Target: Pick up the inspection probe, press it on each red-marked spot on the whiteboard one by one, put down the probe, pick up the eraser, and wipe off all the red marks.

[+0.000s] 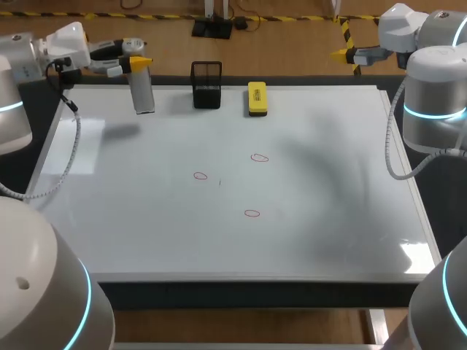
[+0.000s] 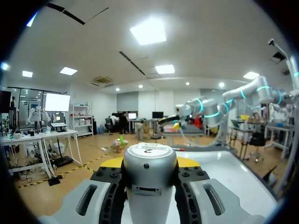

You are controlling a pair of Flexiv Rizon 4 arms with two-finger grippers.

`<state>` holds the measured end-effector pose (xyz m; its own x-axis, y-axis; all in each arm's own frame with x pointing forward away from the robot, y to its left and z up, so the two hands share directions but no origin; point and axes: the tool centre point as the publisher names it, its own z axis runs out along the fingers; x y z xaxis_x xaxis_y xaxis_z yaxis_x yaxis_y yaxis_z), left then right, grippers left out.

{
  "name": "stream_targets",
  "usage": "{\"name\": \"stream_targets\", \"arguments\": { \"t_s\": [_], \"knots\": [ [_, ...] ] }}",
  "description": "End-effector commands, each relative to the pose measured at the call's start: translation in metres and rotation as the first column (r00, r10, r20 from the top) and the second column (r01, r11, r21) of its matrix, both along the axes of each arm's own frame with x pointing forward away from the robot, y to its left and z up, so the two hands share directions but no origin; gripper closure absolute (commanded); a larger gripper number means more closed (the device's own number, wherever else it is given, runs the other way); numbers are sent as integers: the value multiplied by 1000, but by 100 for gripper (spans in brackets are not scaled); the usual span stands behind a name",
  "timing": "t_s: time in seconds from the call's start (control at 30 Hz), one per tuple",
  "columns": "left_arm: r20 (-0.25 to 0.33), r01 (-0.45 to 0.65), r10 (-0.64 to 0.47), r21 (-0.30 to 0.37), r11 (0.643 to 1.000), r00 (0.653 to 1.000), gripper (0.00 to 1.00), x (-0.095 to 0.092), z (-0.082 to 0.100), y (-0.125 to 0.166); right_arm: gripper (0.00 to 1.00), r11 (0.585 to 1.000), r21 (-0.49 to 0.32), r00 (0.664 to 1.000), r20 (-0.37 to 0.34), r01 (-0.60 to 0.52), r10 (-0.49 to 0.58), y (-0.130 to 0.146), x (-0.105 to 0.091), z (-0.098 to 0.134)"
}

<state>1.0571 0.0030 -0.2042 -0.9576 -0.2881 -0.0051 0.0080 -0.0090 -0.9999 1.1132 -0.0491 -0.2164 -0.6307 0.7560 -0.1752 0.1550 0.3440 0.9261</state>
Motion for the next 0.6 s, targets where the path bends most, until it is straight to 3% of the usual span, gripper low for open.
{"name": "stream_targets", "arguments": {
  "t_s": [0.03,0.3,0.47,0.6],
  "knots": [
    [0,0,0,0,1000,1000,100,0,1,0,0,1000,-1,1000,-2,-2,2,0,1,0],
    [0,0,0,0,1000,1000,100,0,1,0,0,1000,-1,1000,-2,-2,2,0,1,0],
    [0,0,0,0,1000,1000,100,0,1,0,0,965,-86,968,-66,-247,242,22,18,-12],
    [0,0,0,0,1000,1000,100,0,1,0,0,876,-200,897,-149,-439,416,40,27,-20]
  ]
}}
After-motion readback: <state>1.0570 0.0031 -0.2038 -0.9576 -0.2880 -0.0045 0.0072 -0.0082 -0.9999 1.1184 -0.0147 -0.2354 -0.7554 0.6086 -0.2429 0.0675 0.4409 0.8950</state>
